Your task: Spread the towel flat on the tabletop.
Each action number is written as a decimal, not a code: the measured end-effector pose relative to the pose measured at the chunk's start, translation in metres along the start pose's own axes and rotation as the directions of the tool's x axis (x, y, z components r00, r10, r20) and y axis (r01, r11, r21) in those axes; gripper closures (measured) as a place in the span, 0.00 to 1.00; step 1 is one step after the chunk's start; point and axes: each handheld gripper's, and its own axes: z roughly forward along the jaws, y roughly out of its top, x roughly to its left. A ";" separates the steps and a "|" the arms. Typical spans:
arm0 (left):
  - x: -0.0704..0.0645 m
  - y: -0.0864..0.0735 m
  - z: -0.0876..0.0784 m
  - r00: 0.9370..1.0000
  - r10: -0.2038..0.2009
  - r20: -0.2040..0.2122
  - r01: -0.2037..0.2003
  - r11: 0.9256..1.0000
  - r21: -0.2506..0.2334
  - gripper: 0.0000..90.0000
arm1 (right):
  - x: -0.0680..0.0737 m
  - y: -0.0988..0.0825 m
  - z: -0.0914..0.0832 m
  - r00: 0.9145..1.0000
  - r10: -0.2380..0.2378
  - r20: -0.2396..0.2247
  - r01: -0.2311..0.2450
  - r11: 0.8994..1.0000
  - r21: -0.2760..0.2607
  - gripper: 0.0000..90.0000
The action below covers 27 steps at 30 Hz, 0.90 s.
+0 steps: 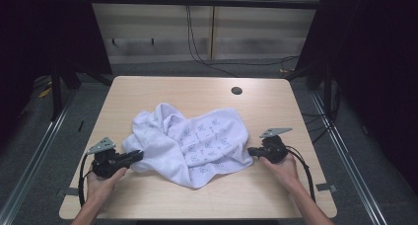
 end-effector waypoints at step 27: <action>-0.003 0.016 -0.003 0.999 0.018 0.031 -0.016 0.998 -0.066 0.86 | 0.004 -0.007 0.009 0.998 -0.064 -0.006 0.064 0.998 0.002 0.64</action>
